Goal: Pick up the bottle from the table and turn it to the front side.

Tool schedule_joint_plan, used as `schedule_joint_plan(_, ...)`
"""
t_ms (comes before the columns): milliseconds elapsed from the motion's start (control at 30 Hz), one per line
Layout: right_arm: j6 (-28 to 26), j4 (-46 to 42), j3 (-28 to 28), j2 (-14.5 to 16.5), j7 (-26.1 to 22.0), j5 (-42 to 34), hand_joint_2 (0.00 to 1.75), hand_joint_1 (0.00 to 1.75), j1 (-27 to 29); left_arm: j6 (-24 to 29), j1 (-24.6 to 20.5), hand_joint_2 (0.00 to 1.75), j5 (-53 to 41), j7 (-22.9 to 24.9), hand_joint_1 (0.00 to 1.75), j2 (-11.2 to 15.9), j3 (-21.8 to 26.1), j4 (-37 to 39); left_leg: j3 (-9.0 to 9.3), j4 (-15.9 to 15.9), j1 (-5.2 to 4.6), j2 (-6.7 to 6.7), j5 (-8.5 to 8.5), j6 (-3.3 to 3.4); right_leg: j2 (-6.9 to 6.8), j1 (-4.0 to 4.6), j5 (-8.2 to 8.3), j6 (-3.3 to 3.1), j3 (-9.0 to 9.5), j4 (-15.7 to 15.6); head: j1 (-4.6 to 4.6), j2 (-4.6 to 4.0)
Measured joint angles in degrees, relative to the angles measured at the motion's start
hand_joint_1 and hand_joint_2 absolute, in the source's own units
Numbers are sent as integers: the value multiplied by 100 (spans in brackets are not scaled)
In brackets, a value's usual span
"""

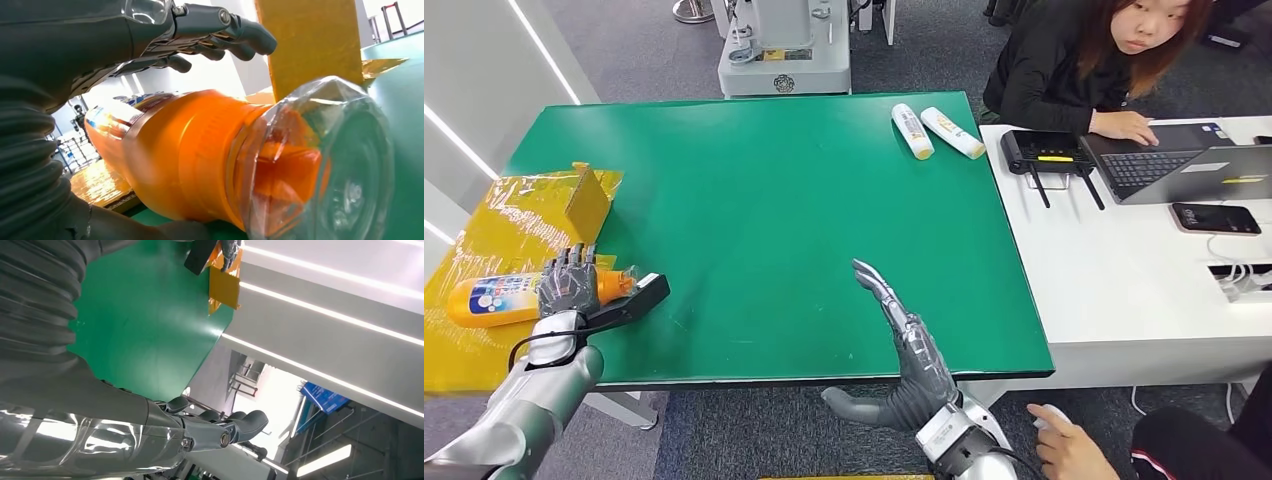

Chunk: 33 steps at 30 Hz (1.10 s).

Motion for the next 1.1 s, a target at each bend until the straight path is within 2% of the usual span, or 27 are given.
schedule_joint_plan(133,61,-7,-1,1,-56,11,175,0,59,274,89,175,49,-149,0,-33,139,-2,1,0,0,0,0,0,0,0,0,0,1,0,0,1)
schedule_joint_plan(267,90,7,-9,2,-84,15,175,0,78,643,188,175,207,-495,0,-121,319,-27,1,0,-1,-5,0,0,-4,0,0,0,1,-1,-1,0)
schedule_joint_plan(333,93,20,-19,3,-86,7,175,0,73,781,235,175,459,-874,0,-207,446,-68,1,1,-1,-9,1,0,-7,0,0,0,1,-2,-1,0)
schedule_joint_plan(400,100,49,-43,3,-88,-41,175,0,46,799,280,175,915,-1457,0,-354,622,-143,-1,2,-1,-12,1,-1,-10,-1,0,1,1,-3,-1,0)
schedule_joint_plan(467,108,109,-80,3,-101,-109,175,0,-10,676,306,175,1359,-1935,0,-548,820,-244,-2,2,-2,-14,1,-1,-13,-1,1,1,3,-3,0,-1)
schedule_joint_plan(600,111,265,-132,3,-154,-183,175,0,-103,204,319,175,1804,-2291,0,-909,1094,-469,-2,5,-3,-13,1,-1,-13,-2,4,-1,4,-4,-1,-1)
schedule_joint_plan(700,111,396,-148,14,-181,-193,175,0,-161,-280,324,175,1917,-2350,0,-1119,1134,-670,-4,5,-2,-23,1,-1,-22,-2,3,-1,4,-4,0,-1)
schedule_joint_plan(933,106,607,-182,49,-200,-199,175,0,-222,-751,347,175,1805,-2247,0,-1373,1115,-1070,-3,3,0,-18,1,-1,-17,-1,2,-2,1,-3,-1,0)
schedule_joint_plan(1100,23,726,-317,71,-273,-217,175,0,-223,-1156,612,175,2333,-2468,0,-1506,977,-1937,-4,2,0,-17,1,-1,-17,-1,2,-2,1,-3,0,0)
